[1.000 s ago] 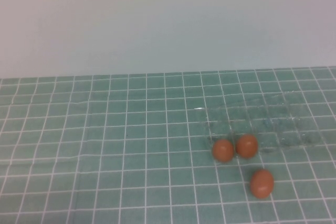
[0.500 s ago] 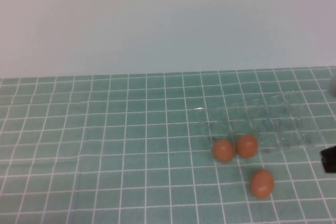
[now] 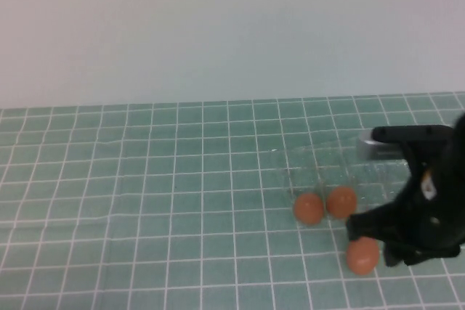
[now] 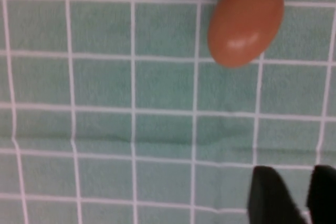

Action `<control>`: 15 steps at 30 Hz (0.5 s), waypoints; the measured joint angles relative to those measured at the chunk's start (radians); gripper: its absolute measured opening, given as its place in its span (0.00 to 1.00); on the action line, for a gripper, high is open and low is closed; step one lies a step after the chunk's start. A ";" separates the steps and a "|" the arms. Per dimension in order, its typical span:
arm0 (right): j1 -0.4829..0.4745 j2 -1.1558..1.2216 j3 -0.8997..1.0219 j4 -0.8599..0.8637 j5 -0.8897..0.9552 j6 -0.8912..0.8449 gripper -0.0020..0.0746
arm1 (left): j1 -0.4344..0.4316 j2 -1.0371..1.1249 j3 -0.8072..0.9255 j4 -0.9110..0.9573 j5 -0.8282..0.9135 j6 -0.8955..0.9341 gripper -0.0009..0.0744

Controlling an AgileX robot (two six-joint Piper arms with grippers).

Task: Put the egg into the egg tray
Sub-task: Pick up the egg

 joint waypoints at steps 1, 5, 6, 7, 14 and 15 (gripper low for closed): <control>0.000 0.030 -0.019 0.000 0.007 0.024 0.26 | 0.000 0.000 0.000 0.000 0.000 0.000 0.01; 0.000 0.142 -0.107 -0.005 0.008 0.100 0.54 | 0.000 0.000 0.000 0.000 0.000 0.000 0.01; 0.000 0.170 -0.125 -0.005 0.005 0.114 0.59 | 0.000 0.000 0.000 0.000 0.000 0.000 0.01; 0.000 0.191 -0.138 -0.005 0.005 0.123 0.61 | 0.000 0.000 0.000 0.000 0.000 0.000 0.01; -0.039 0.345 -0.193 0.020 0.050 0.114 0.67 | 0.000 0.000 0.000 0.000 0.000 0.000 0.01; -0.052 0.356 -0.195 0.021 0.054 0.112 0.67 | 0.000 0.000 0.000 0.000 0.000 0.000 0.01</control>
